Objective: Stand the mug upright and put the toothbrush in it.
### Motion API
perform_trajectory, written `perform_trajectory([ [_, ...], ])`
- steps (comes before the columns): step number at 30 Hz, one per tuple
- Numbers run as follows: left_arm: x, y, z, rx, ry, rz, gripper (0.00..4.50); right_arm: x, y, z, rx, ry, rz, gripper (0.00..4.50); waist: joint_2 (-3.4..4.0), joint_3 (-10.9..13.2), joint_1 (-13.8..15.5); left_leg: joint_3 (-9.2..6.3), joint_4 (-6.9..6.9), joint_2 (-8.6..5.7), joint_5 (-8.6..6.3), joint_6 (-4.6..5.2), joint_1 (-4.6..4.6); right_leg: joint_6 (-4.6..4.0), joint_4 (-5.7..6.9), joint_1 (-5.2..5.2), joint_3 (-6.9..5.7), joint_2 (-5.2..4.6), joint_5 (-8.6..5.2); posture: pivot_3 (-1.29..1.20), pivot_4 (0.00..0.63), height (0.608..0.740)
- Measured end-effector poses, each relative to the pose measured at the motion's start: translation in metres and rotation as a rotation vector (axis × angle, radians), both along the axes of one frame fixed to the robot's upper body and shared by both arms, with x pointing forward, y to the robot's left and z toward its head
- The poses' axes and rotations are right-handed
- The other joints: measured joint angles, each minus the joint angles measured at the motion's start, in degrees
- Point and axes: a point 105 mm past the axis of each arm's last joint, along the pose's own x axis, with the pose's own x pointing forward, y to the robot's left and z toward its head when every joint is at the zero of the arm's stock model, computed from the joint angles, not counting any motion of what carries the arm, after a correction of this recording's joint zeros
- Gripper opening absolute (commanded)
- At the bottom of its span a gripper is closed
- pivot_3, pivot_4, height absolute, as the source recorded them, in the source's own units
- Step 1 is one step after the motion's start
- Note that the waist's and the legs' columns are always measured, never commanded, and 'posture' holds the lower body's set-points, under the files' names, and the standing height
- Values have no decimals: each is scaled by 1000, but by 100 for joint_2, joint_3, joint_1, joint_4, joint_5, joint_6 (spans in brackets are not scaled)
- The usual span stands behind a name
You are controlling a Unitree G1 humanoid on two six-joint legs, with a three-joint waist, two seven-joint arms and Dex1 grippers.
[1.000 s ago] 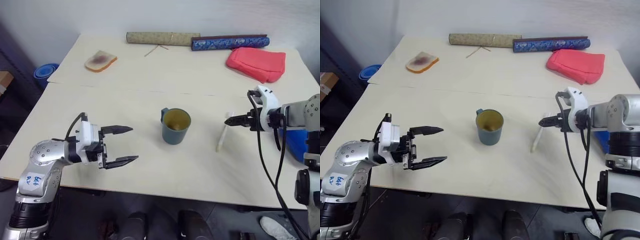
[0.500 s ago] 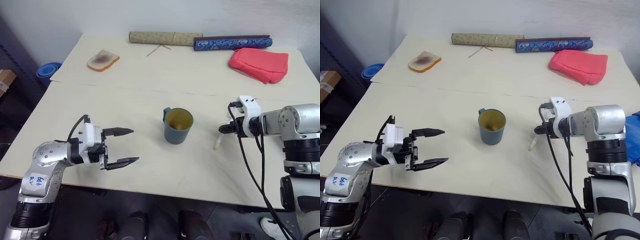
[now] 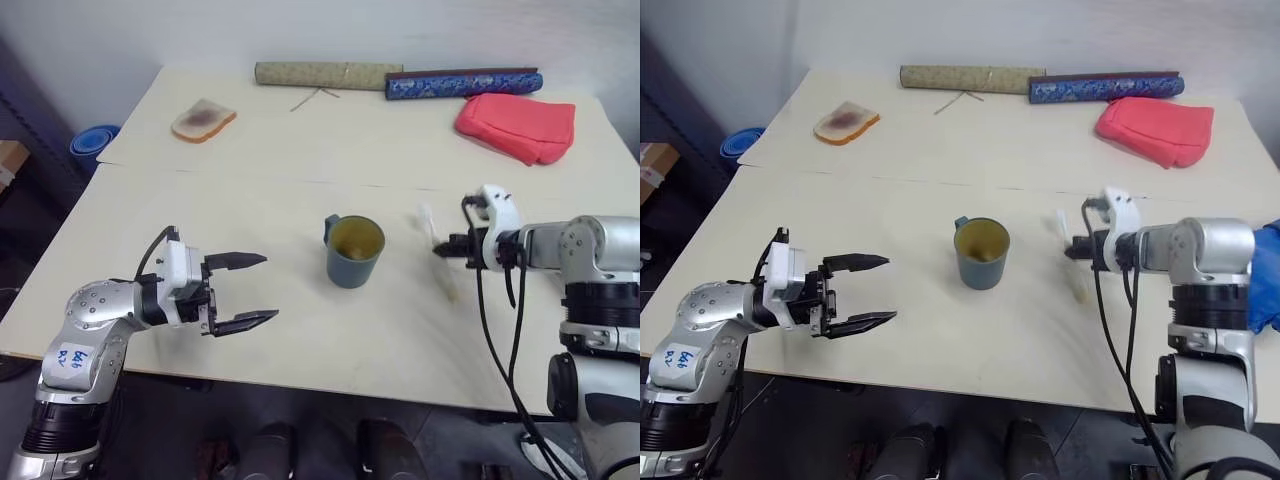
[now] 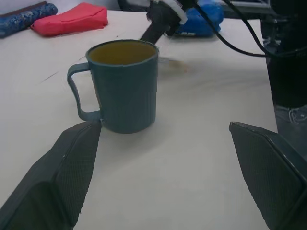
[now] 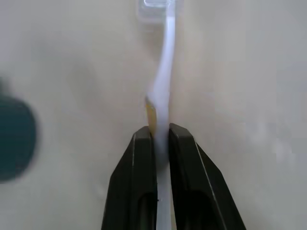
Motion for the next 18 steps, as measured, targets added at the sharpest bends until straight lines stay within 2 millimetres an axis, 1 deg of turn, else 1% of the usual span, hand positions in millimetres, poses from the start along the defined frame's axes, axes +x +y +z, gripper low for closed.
perform_trajectory([
  [1,3,2,2,-20,3,20,4500,-1,10,26,56,-187,86,35,0,0,1,2,-2,-1,0,0,0,2,0,-2,-6,1,1,0,150,740],
  [2,6,2,5,-41,2,32,4500,-6,20,47,117,-334,157,35,0,0,-3,3,-2,0,0,0,1,2,1,-2,-7,1,1,0,150,740],
  [3,9,2,8,-64,-1,43,4500,-15,33,67,189,-490,245,35,0,0,-10,3,-1,2,0,0,2,4,2,-1,-9,3,2,0,150,740],
  [4,13,2,10,-82,1,52,4500,-28,47,82,269,-631,348,35,-1,0,-19,2,0,5,0,-1,4,4,3,2,-11,8,2,0,150,740],
  [5,14,1,11,-90,1,56,4500,-36,57,86,304,-698,411,35,-1,0,-22,2,3,7,0,-2,4,4,4,2,-12,8,2,0,150,740],
  [6,16,1,12,-96,2,60,4500,-44,68,86,325,-750,473,35,-1,0,-28,0,6,7,1,-2,4,4,12,2,-13,8,2,0,150,740],
  [8,18,1,13,-100,4,64,4500,-49,88,78,361,-783,548,35,-1,0,-51,2,13,0,1,-2,5,4,27,-3,-9,1,2,0,150,740],
  [10,22,1,14,-106,9,66,4500,-51,106,71,384,-821,594,35,-1,0,-77,0,16,-2,3,-5,5,4,32,-4,-9,2,2,0,150,740],
  [11,23,0,15,-108,9,64,4500,-51,112,67,386,-828,607,35,-1,0,-79,-3,16,-5,5,-5,5,4,34,-4,-10,1,2,0,150,740],
  [13,23,-1,15,-106,15,59,4500,-46,115,60,383,-840,602,35,-1,0,-78,-8,16,-11,6,-3,5,3,36,-3,-11,-5,2,0,150,740],
  [18,23,-6,11,-94,37,32,4500,-35,111,38,400,-828,553,35,0,0,-126,-10,13,-12,6,-3,5,3,36,-4,-12,-4,2,0,150,740],
])
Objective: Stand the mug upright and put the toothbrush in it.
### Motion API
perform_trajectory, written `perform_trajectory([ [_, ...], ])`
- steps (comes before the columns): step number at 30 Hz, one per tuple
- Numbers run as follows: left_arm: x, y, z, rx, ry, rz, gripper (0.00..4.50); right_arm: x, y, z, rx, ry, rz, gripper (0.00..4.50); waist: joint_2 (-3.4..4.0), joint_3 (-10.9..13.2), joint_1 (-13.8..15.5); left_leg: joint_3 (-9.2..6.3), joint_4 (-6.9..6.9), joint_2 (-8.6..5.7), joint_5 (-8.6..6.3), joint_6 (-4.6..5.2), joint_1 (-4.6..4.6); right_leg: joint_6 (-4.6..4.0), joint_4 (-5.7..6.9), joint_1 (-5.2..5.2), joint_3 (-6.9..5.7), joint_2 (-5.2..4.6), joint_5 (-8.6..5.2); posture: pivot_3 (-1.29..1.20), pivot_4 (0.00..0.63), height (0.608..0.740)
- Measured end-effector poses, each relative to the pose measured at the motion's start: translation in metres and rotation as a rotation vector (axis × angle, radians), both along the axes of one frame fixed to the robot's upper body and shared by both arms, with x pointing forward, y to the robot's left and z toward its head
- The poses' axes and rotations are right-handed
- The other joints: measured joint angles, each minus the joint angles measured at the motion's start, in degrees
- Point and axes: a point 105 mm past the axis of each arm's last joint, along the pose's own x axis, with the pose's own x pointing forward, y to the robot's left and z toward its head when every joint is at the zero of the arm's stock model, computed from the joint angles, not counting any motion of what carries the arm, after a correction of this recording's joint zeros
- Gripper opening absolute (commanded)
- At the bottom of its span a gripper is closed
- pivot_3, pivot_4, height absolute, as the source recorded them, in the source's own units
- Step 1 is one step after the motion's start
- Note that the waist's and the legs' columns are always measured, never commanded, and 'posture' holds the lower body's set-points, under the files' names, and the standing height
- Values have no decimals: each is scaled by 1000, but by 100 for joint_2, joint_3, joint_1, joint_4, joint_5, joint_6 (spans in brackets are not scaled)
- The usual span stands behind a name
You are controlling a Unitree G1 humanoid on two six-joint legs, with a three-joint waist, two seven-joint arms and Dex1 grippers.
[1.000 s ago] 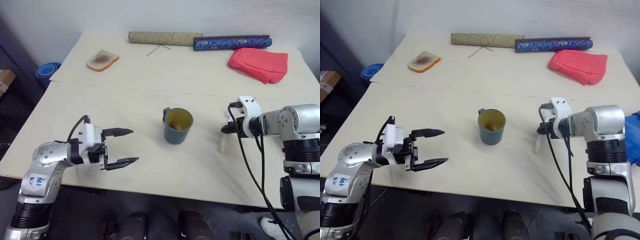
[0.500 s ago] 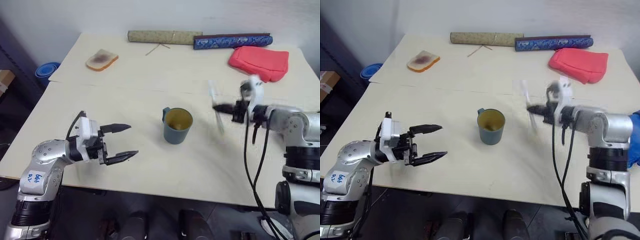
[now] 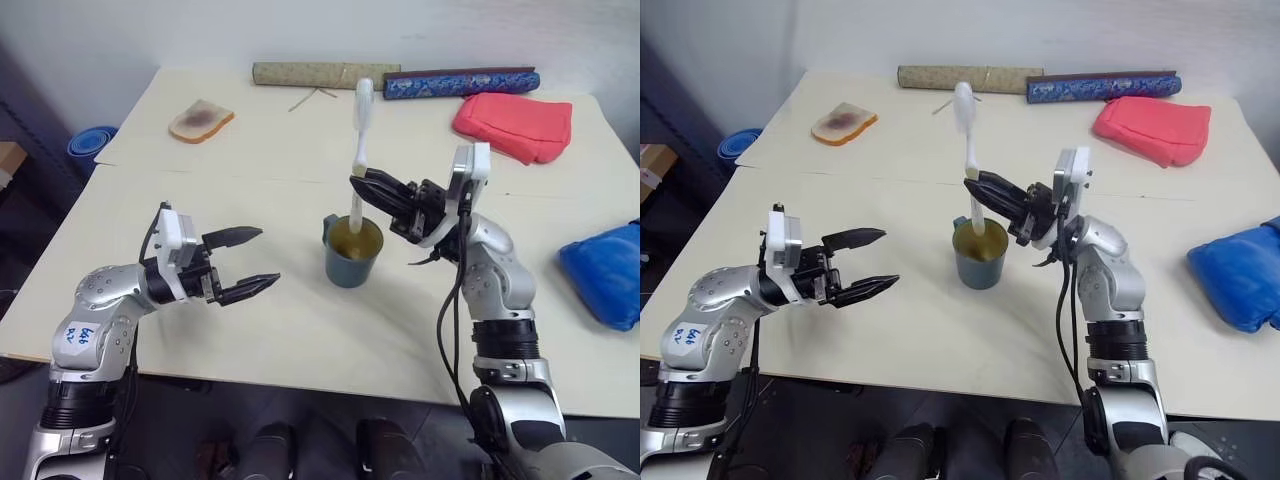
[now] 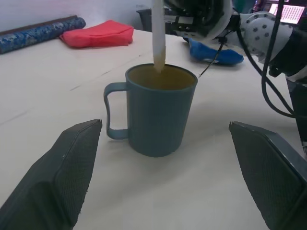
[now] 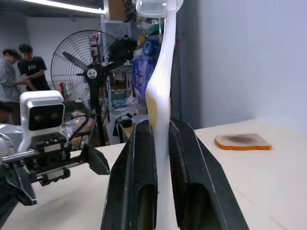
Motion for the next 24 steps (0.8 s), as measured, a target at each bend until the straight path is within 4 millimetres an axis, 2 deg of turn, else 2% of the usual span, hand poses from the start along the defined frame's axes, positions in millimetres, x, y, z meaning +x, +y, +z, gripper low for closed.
perform_trajectory([
  [1,0,-1,1,1,-3,-3,4500,2,-2,-5,0,8,-10,35,0,0,-9,1,0,1,0,-1,0,0,0,0,1,1,0,0,150,740],
  [2,1,-1,2,0,-7,-4,4500,3,-3,-10,-4,15,-14,782,0,0,-12,1,0,1,1,-2,0,0,0,-1,1,1,0,0,150,740],
  [6,1,-2,3,-7,-14,-5,4500,-1,-6,-22,-40,14,11,2108,0,0,-17,2,-1,4,2,-3,1,0,0,-1,2,2,0,0,150,740],
  [9,1,-2,3,-8,-12,-3,4500,-4,-8,-21,-61,-39,2,3136,0,0,-16,2,0,4,2,-4,1,0,0,-2,2,2,0,0,150,740],
  [11,1,2,-1,10,-12,12,4500,-7,-18,-18,-105,-88,-20,3848,0,0,-11,2,0,3,2,-3,1,0,-1,-2,2,0,0,0,150,740],
  [13,2,17,-11,64,-6,68,4500,-10,-42,-19,-194,-116,-62,4472,0,0,11,-1,-1,-1,1,-3,0,0,-3,0,-1,-4,0,0,150,740],
  [15,0,36,-21,118,1,131,4500,-17,-74,-29,-315,-124,-109,4472,0,1,48,1,-3,-3,-1,2,-1,0,-13,4,-1,-7,0,0,150,740],
  [18,-5,52,-31,196,-15,181,4500,-32,-107,-50,-499,-112,-107,4472,-1,1,69,6,-4,-2,-3,5,3,0,-27,16,-1,-7,0,0,150,740],
  [22,-16,70,-54,284,1,222,4500,-51,-139,-74,-675,-66,-85,4472,0,1,67,12,-8,10,-3,5,18,0,-53,33,-1,-7,0,0,150,740],
  [24,-21,72,-59,295,6,223,4500,-56,-147,-79,-696,-57,-96,4472,0,1,59,12,-7,16,-3,5,21,0,-53,36,0,-11,0,0,150,740],
])
